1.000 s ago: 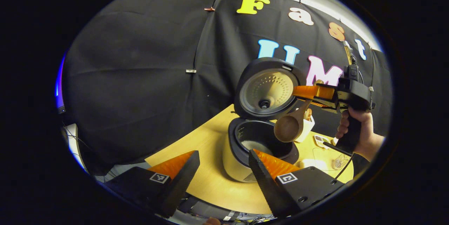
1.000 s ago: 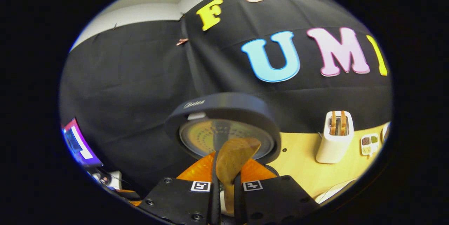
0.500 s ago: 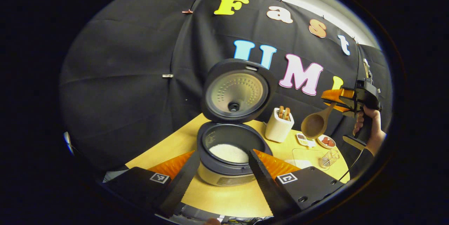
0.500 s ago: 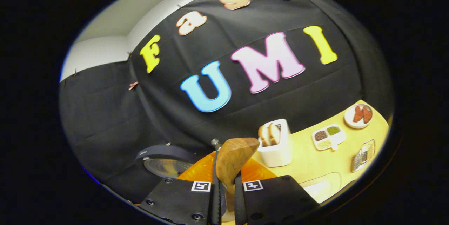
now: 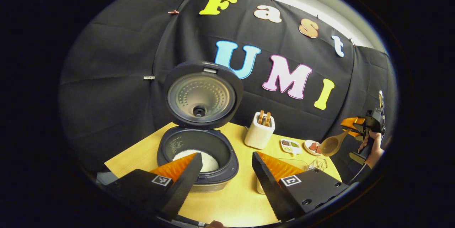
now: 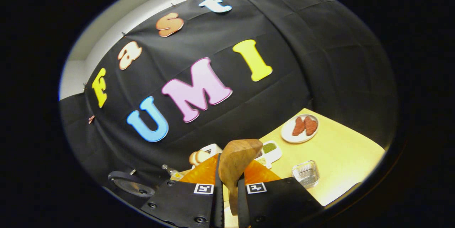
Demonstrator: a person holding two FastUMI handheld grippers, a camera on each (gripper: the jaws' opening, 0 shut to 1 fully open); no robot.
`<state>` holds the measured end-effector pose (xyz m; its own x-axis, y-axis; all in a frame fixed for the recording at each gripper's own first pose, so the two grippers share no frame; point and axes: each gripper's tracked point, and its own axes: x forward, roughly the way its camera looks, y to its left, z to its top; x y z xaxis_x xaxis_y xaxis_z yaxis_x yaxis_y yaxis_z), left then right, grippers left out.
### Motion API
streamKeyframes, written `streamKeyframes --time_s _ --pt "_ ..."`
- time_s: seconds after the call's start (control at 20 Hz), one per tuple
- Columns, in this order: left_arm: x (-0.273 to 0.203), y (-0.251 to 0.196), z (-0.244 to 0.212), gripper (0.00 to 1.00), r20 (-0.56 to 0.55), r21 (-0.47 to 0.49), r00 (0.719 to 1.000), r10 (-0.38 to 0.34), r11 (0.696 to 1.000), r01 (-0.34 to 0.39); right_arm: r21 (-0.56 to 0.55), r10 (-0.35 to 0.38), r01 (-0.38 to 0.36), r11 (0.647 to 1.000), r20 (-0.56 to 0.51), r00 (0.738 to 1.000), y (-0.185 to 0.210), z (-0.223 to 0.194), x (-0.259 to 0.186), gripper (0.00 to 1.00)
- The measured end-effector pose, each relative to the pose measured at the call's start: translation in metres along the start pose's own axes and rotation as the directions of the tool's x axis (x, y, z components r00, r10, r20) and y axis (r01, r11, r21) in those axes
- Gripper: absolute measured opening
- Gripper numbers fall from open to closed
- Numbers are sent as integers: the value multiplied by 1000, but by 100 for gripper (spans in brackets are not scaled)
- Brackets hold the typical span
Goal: Close the left gripper, press the button to open the rice cooker; take a wooden spoon from the chopstick holder with the right hand, scoop a spoonful of rice and pour it into the rice cooker, then put the wooden spoon back into the chopstick holder.
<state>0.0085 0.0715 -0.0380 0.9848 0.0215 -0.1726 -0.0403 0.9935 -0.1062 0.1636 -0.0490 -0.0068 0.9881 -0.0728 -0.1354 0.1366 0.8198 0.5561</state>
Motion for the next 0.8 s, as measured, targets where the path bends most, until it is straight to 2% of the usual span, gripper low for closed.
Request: streamKeyframes --time_s 0.2,0.35,0.5,0.65,0.8 --pt "8 -21 3 95 14 -23 999 37 999 -37 42 -124 123 992 23 992 -73 17 17 19" --pt "9 -39 1 95 8 -20 997 73 997 -73 62 -190 190 980 -6 982 -117 10 35 19" --pt "10 -56 -2 95 0 12 996 86 996 -86 71 -219 222 973 -49 975 -144 -5 48 19" --pt "11 -76 -13 96 -40 11 997 69 998 -68 69 -232 239 969 -94 968 -161 -24 66 19" --pt "10 -87 -15 95 -46 30 995 84 996 -83 48 -241 245 968 -89 967 -169 -32 83 19"
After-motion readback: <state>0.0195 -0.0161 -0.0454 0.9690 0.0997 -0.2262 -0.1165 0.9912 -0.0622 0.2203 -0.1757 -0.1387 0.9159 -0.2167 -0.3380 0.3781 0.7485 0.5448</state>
